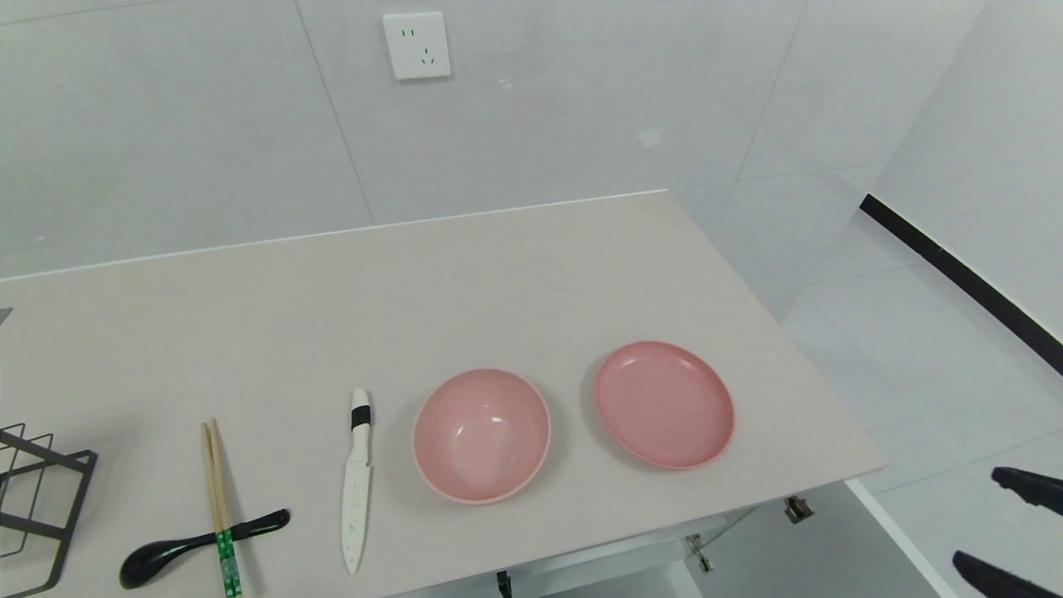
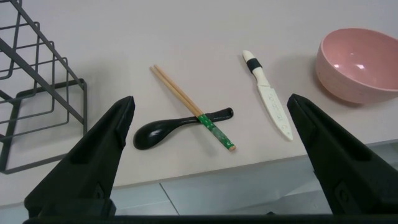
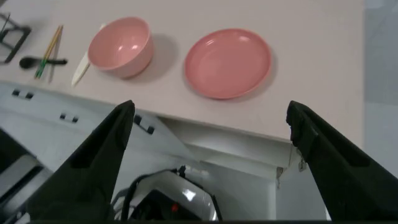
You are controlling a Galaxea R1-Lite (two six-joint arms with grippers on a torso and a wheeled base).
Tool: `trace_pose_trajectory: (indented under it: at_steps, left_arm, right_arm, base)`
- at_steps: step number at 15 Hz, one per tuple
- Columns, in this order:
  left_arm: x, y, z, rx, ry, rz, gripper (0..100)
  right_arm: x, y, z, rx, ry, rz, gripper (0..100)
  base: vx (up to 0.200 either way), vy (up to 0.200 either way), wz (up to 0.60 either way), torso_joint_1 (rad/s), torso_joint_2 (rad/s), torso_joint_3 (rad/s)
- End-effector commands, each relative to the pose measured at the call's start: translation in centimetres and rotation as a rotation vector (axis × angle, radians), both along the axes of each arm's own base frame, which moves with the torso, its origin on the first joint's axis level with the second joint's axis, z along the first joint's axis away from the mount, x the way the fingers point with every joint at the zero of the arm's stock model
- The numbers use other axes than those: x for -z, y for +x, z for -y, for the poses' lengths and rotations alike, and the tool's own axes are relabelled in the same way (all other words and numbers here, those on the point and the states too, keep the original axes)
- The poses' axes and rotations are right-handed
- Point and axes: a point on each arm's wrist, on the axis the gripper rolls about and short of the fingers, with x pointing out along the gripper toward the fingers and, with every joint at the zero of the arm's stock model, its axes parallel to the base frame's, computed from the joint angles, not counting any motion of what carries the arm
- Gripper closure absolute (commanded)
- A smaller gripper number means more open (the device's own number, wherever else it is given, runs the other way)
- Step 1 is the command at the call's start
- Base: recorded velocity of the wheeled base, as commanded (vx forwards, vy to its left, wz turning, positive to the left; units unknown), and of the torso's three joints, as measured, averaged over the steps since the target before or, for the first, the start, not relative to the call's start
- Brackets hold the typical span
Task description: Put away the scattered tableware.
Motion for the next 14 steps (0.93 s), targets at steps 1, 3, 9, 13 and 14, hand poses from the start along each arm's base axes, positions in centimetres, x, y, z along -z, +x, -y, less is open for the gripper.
trace_pose_trajectory:
  at_steps: [1,3,9,13,14]
  left_arm:
    - [0.0,0.0,0.0,0.000,0.003,-0.002,0]
    - [0.0,0.0,0.0,0.004,0.011,-0.003,0]
    - [0.0,0.0,0.0,0.004,0.009,-0.001,0]
    - [0.0,0.0,0.0,0.004,0.007,-0.001,0]
    - [0.0,0.0,0.0,0.004,0.007,-0.001,0]
  right_arm:
    - [0.9,1.9,-0.8,-0.055,-0.054,-0.107,0]
    - [1.6,3.4,-1.3,-0.067,-0.081,-0.191,0]
    - [3.5,7.8,-2.8,-0.085,-0.104,-0.260,0]
    - [3.7,9.2,-3.3,-0.051,-0.128,-0.274,0]
    - [3.7,9.2,-3.3,-0.051,-0.128,-0.274,0]
  base:
    - [0.000,0.000,0.00,0.000,0.00,0.000]
    - [0.000,0.000,0.00,0.000,0.00,0.000]
    - [0.000,0.000,0.00,0.000,0.00,0.000]
    - [0.000,0.000,0.00,0.000,0.00,0.000]
    - [0.000,0.000,0.00,0.000,0.00,0.000]
